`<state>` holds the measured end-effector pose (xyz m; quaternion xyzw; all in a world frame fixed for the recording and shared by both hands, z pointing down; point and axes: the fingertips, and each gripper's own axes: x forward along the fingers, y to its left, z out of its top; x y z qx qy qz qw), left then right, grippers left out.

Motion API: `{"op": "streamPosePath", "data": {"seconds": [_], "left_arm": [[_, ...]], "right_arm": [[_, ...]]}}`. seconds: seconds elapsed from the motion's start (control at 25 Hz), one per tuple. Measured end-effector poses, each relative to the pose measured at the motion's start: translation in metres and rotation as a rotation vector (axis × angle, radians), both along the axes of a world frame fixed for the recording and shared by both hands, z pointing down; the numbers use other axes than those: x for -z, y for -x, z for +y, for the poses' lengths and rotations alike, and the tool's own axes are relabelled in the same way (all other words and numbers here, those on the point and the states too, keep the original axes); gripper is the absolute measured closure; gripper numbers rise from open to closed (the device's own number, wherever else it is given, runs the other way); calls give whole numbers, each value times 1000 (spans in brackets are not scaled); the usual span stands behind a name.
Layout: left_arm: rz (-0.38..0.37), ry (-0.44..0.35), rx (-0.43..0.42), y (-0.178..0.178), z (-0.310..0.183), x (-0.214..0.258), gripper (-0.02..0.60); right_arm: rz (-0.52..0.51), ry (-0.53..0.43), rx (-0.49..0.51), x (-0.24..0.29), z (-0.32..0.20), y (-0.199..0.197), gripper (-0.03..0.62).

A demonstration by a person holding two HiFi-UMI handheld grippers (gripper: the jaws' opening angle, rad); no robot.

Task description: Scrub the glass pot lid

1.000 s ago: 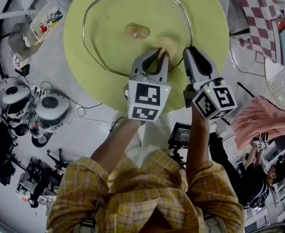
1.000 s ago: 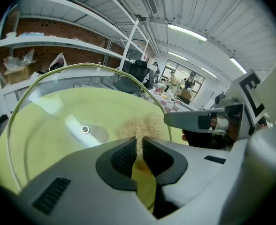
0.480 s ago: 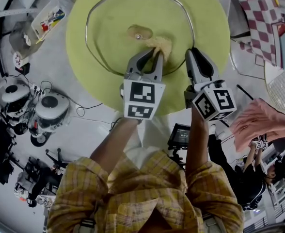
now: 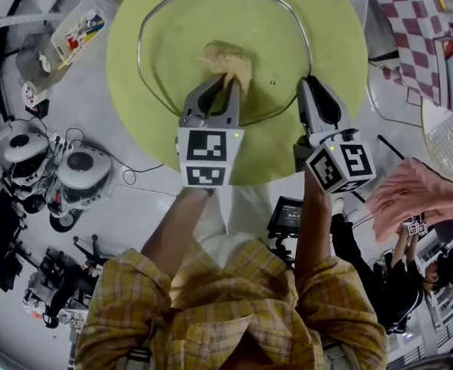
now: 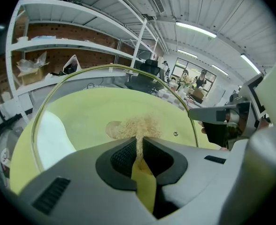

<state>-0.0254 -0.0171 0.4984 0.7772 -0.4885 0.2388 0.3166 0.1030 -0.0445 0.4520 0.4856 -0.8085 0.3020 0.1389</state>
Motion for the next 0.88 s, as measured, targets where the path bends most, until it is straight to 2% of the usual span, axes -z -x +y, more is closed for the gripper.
{"op": "streamPosePath", "data": {"seconds": [0.32, 0.88], "left_arm": [[-24, -4, -1, 12, 0, -1, 538], [-64, -9, 85, 53, 0, -5, 538]], "right_arm": [[-3, -1, -1, -1, 0, 1, 534], [-20, -3, 3, -1, 2, 1, 533]]}}
